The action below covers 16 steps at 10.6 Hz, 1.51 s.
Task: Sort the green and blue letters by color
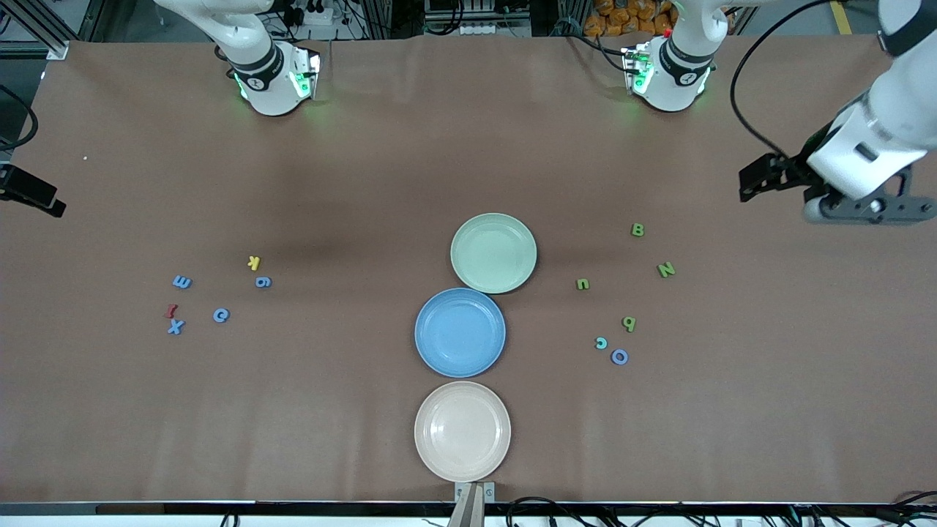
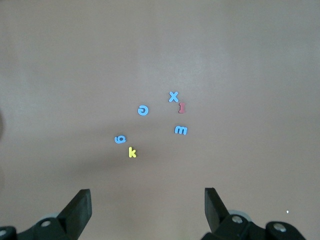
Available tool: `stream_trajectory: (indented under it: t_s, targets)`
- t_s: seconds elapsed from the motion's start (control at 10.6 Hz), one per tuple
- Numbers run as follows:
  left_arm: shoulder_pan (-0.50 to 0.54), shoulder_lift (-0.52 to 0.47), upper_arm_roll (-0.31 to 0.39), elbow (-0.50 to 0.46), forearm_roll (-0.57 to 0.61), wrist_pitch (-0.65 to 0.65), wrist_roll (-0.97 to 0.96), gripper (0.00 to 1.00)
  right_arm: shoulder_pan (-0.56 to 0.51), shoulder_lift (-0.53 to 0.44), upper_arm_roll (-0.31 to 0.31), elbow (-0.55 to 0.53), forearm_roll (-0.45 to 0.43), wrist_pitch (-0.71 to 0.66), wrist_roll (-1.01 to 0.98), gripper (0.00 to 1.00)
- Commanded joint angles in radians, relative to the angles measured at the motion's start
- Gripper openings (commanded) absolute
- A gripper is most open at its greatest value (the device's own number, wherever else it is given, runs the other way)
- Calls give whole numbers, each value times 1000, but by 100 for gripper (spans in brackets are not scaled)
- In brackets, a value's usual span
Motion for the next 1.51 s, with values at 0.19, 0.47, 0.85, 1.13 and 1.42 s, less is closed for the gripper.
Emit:
stream_trajectory:
  t_s: [0.19,0.47,0.85,1.13,1.42]
  targets:
    - [-77,151,-11,12,20,81,-55,100,-7,60,6,-21,1,60,29,100]
    - [-80,183,-17,-9,21,141,-37,100,-7,60,6,-184,1,243,128,100]
    - [-86,275,-57,-26,24,274,-34,100,33,126,6,-318,1,429,399,100]
    - [-99,364,-60,-23,90,364,-26,100,63,184,6,-346,1,491,478,100]
    - [-79,429,-58,-20,101,423,102,100,56,215,6,-459,3,699,571,100]
